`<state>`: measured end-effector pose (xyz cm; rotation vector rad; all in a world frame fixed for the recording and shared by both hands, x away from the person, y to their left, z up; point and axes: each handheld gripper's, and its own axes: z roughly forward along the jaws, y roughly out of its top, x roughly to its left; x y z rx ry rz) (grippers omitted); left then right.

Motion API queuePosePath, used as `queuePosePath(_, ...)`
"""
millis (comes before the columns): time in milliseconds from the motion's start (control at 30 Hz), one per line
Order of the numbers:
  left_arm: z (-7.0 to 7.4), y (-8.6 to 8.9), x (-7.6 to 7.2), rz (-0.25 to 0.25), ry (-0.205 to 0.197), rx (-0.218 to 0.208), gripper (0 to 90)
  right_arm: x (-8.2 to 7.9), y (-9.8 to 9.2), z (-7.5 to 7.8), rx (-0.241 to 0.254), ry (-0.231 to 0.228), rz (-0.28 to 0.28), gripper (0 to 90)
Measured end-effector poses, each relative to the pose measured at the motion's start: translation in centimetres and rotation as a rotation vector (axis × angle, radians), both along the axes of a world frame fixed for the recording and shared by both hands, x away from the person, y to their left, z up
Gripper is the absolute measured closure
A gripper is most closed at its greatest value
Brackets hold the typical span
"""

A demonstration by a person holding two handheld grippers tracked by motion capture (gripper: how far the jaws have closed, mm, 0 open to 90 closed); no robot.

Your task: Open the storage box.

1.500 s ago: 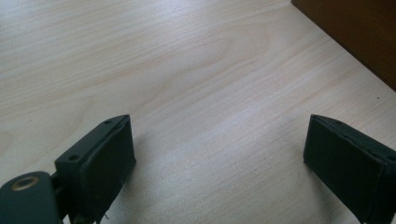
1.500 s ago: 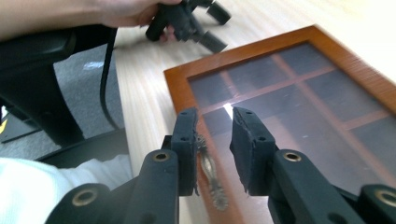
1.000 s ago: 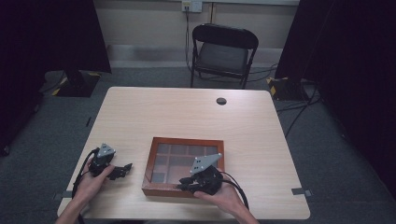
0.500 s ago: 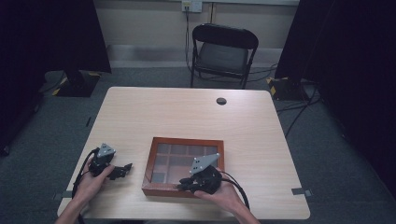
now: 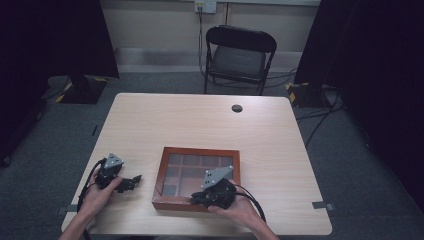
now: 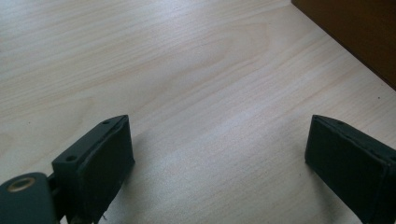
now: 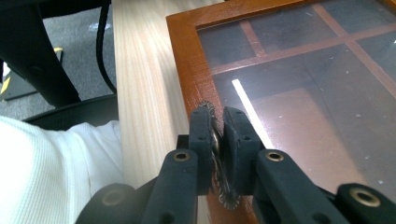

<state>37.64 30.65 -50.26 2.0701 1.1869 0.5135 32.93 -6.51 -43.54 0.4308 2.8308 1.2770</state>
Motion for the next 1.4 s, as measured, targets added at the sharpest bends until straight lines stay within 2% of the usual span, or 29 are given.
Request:
queuePosePath(200, 0.0, 0.0, 0.0, 0.001, -0.001, -0.001, 7.1, 0.2, -0.3, 0.1, -0.006, 0.014, 0.008, 82.6)
queuePosePath(467, 0.0, 0.0, 0.0, 0.0, -0.001, 0.0, 7.1, 0.3, -0.4, 0.3, -0.005, 0.008, 0.014, 82.6)
queuePosePath(1400, 0.0, 0.0, 0.0, 0.001, 0.0, 0.0, 7.1, 0.9, -0.8, 3.7, 0.037, -0.014, 0.022, 82.7)
